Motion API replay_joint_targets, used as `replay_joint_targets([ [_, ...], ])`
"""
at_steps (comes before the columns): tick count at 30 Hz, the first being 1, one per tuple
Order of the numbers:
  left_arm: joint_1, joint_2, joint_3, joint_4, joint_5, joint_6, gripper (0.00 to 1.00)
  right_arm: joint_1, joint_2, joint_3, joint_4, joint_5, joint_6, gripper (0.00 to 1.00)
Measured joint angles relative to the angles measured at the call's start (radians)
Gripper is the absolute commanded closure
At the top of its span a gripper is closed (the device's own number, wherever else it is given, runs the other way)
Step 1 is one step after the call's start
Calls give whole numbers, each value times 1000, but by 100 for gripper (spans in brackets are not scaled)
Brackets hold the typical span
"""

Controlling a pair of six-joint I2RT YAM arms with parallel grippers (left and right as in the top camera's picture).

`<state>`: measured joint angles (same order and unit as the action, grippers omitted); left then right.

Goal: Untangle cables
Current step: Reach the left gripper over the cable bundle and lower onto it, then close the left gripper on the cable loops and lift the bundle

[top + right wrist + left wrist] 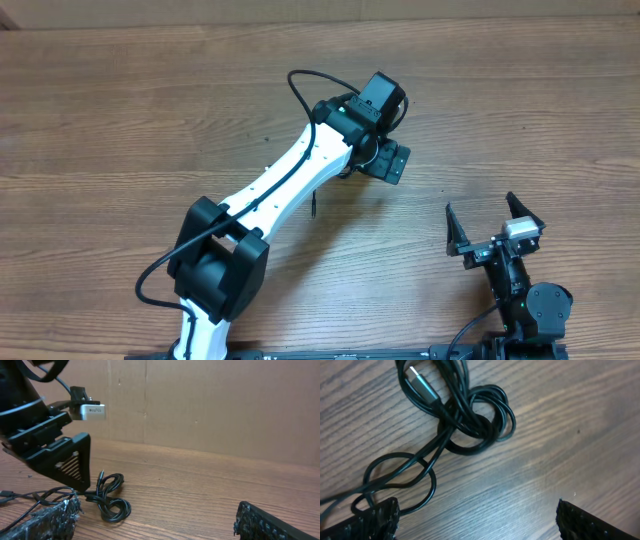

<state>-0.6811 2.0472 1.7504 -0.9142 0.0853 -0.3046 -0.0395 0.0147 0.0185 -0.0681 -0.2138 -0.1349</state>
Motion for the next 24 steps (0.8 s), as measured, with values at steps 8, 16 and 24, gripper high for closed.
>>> replay_joint_targets([
  [8,0,22,1,6,-23,-37,0,0,0,0,0,0,0,0],
  [16,0,80,5,1,-47,165,0,0,0,0,0,0,0,0],
  [24,0,123,5,39,-197,265,0,0,0,0,0,0,0,0],
])
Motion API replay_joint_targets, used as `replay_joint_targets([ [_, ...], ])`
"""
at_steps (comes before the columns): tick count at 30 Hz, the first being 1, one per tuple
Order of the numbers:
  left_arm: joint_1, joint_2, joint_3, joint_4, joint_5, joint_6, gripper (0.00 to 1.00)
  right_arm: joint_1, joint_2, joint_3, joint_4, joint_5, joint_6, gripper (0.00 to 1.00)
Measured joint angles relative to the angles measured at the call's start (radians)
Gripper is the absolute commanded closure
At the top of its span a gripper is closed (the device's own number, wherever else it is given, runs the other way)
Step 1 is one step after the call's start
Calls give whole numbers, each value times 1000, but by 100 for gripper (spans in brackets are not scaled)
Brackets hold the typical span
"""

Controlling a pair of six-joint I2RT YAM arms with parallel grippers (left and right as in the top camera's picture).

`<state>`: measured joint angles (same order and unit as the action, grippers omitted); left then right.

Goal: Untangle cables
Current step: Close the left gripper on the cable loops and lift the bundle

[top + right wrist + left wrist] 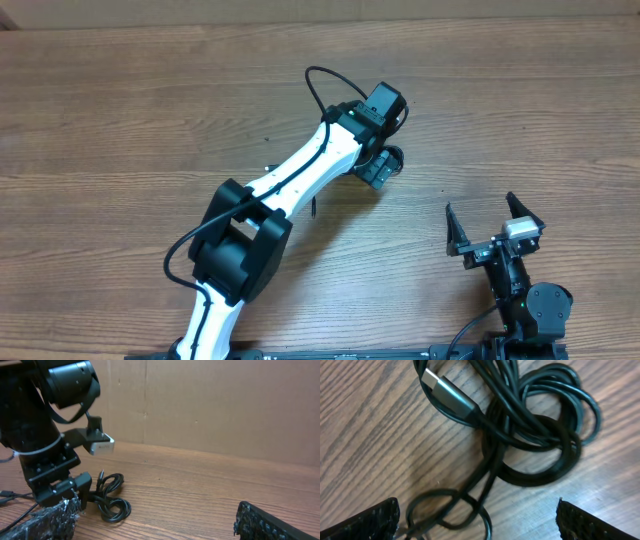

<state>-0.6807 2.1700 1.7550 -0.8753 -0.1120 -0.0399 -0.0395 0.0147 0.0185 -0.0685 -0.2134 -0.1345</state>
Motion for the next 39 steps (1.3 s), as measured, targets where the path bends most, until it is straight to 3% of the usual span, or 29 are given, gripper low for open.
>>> replay_joint_targets([
  [7,1,55,0,37,-30,52,0,0,0,0,0,0,0,0],
  [11,1,68,0,38,-35,82,18,0,0,0,0,0,0,0],
  [15,2,71,0,39,-39,100,52,0,0,0,0,0,0,0],
  [18,2,71,0,39,-38,105,94,0,0,0,0,0,-1,0],
  [26,2,71,2,2,-34,106,96,0,0,0,1,0,-1,0],
  [39,2,-9,163,-288,19,92,96,0,0,0,0,0,-1,0],
])
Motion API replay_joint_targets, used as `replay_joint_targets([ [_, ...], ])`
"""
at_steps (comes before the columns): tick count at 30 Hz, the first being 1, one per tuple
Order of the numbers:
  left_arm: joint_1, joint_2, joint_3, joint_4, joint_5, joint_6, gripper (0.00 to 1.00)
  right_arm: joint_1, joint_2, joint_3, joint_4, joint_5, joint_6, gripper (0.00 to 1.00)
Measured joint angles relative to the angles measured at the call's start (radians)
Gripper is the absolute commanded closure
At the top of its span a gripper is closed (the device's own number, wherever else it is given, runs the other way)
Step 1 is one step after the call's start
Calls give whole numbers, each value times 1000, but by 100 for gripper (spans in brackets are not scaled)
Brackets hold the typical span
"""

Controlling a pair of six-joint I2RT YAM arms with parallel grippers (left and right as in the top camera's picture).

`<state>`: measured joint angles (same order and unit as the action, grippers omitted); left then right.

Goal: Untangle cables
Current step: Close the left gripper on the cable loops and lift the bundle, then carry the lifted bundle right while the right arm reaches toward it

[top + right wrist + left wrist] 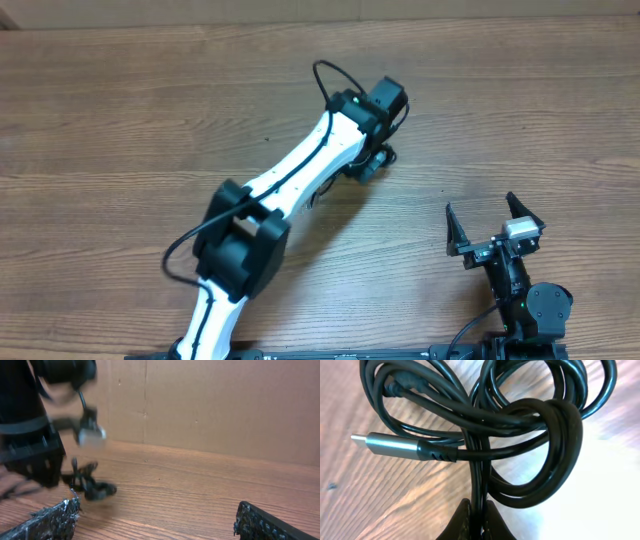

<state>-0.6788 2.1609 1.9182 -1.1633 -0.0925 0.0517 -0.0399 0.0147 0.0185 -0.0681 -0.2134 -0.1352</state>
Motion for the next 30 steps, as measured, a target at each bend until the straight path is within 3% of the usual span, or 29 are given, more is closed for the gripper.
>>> replay_joint_targets([
  [11,0,-293,72,-218,235,29,96,0,0,0,0,0,0,0],
  [22,0,-299,72,-382,488,31,96,0,0,0,2,0,0,0],
  [30,0,-299,72,-370,630,31,96,0,0,0,94,-68,82,0],
])
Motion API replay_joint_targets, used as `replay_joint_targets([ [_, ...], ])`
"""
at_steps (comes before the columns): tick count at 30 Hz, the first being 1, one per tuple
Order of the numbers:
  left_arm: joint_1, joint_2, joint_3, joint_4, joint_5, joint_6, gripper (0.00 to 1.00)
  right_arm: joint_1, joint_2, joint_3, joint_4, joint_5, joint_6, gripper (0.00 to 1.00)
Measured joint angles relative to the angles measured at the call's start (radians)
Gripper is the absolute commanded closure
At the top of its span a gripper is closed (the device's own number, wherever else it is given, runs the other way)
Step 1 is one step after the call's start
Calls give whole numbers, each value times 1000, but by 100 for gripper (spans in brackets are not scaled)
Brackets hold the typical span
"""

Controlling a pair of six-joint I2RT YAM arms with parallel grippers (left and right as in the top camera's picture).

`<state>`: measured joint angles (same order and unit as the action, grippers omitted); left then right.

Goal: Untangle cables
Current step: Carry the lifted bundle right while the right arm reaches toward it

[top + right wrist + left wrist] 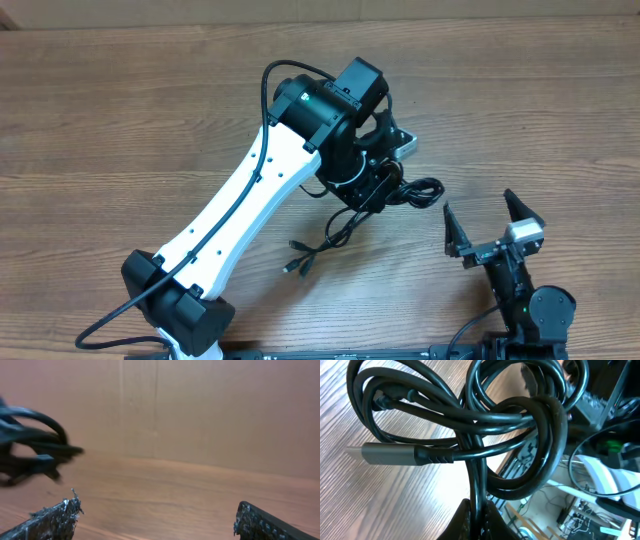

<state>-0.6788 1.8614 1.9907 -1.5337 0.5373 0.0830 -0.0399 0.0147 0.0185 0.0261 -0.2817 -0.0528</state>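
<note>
A black cable tangle point(413, 192) hangs from my left gripper point(372, 186), which is shut on one strand and raised above the table. Two loose ends point(300, 262) trail down onto the wood. In the left wrist view the knot point(520, 435) of several loops fills the frame. A silver plug point(382, 453) sticks out to the left, and the strand is pinched between the jaws at my left gripper point(477, 522). My right gripper point(482, 222) stands open at the near right, nothing between its fingers. The right wrist view shows the cable point(30, 445) blurred at the left, beyond my right gripper point(155, 520).
The wooden table point(120, 120) stretches out to the left and to the far side. A cardboard wall point(210, 410) stands behind the table in the right wrist view. The white left arm point(250, 200) crosses the middle of the table.
My left gripper, still shut on the cable, now stands higher and nearer the right gripper. The knot hangs in the air and the loose ends trail on the table. The right gripper stays open.
My left gripper hung open over the tangle on the table. Then it was lower, still open with the knot between its fingers. Then it was shut on a strand below the knot. Now the tangle is lifted and closer to the right gripper.
</note>
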Motion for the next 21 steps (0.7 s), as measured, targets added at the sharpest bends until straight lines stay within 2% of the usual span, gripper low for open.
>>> replay_joint_targets([
  [7,3,0,23,7,30,0,96,0,0,24,-43,-106,103,0],
  [15,26,0,117,30,50,-2,96,0,8,223,-260,-138,123,0],
  [21,27,0,138,68,60,-26,96,0,112,398,-411,-141,127,0],
])
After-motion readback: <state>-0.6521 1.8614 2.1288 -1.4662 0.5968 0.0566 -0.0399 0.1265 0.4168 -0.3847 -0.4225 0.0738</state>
